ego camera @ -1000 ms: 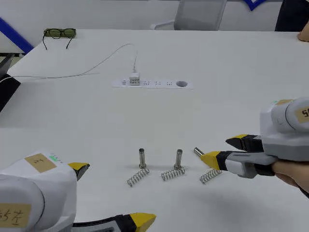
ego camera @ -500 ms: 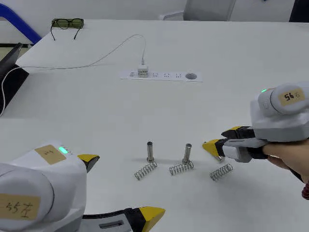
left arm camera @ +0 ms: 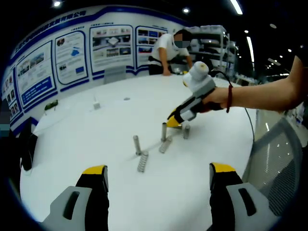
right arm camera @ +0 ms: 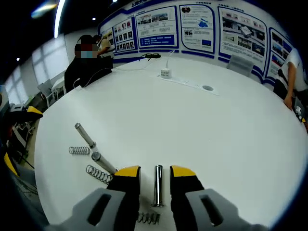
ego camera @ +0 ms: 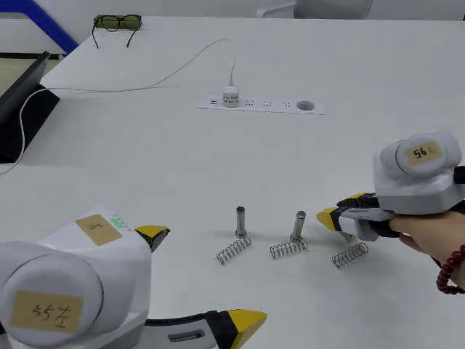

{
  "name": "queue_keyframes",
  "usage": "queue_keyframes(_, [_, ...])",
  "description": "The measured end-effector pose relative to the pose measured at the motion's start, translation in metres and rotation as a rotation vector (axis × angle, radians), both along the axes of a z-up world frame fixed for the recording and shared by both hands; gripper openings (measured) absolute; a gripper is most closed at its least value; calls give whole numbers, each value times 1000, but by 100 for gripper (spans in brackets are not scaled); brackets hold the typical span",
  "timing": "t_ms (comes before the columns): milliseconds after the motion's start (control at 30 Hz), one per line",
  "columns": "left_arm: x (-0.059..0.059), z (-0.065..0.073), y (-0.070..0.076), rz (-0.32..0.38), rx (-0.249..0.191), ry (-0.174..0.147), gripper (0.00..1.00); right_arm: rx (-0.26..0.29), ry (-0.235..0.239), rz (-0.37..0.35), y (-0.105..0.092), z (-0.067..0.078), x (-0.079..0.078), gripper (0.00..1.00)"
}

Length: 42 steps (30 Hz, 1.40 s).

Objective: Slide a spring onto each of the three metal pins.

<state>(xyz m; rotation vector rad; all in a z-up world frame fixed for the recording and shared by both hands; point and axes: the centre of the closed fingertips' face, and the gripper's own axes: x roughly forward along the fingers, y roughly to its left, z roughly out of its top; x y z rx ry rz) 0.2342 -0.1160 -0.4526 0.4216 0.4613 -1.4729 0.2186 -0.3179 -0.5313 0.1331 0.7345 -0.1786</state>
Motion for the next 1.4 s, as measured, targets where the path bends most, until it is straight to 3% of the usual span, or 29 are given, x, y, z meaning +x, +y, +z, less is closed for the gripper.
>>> queue_keyframes(267, [3,-6,2,3,11,8,87,-6,8,-11,-3,-8,2,20])
queue_keyframes(667, [5,-4,2,-5,12,-10,87,-44,31,5,-7,-11,3,11])
queue_keyframes(967, [5,-2,2,-4,11,-10,85,-27,41,-5,-6,-10,1,9])
queue_keyframes(1400, [10,6,5,17,-10,-15,84,-1,-9,-38,-3,15,-10,9])
